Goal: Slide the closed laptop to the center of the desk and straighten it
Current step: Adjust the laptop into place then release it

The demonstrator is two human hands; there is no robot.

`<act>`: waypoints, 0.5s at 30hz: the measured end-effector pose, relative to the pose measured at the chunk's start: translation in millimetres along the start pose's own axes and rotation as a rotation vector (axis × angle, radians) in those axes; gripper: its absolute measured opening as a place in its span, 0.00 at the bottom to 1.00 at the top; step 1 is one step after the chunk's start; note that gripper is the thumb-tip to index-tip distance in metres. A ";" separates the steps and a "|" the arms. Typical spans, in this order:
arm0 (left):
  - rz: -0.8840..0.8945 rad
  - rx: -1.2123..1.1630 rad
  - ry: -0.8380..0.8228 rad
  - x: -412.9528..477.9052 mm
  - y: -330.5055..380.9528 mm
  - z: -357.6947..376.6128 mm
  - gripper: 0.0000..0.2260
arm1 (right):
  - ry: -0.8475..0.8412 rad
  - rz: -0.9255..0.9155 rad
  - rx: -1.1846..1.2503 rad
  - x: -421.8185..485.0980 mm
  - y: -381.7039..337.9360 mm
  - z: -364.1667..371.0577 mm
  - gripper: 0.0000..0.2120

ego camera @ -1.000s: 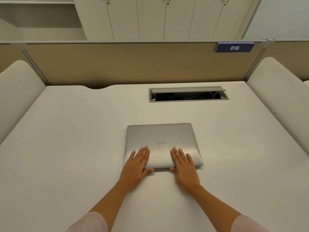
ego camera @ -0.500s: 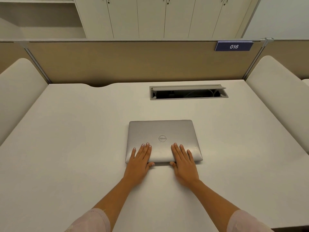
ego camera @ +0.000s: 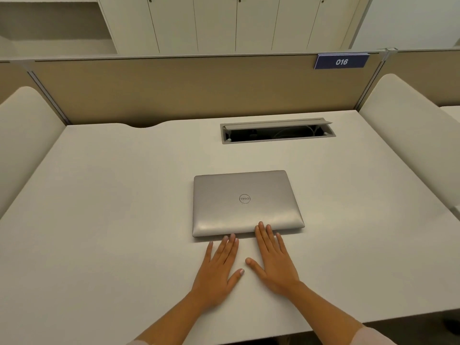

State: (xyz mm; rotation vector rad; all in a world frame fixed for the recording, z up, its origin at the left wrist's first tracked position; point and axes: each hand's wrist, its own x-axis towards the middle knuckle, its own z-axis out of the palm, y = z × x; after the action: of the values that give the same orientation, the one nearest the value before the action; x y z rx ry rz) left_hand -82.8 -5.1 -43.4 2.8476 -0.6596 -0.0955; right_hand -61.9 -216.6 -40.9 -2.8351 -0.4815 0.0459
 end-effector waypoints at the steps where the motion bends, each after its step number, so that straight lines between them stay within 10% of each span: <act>1: 0.013 -0.005 0.000 -1.5 0.4 -0.3 0.30 | -0.009 -0.013 0.006 -3.3 -1.6 -0.2 0.39; 15: 0.023 -0.022 -0.050 -14.1 5.3 2.6 0.29 | -0.113 -0.099 -0.055 -25.2 -10.7 0.4 0.35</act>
State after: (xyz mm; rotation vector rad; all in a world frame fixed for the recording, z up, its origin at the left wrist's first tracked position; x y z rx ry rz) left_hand -98.0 -4.0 -44.5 2.8242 -0.6970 -0.1697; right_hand -89.2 -215.0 -38.8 -2.8684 -0.6568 0.1768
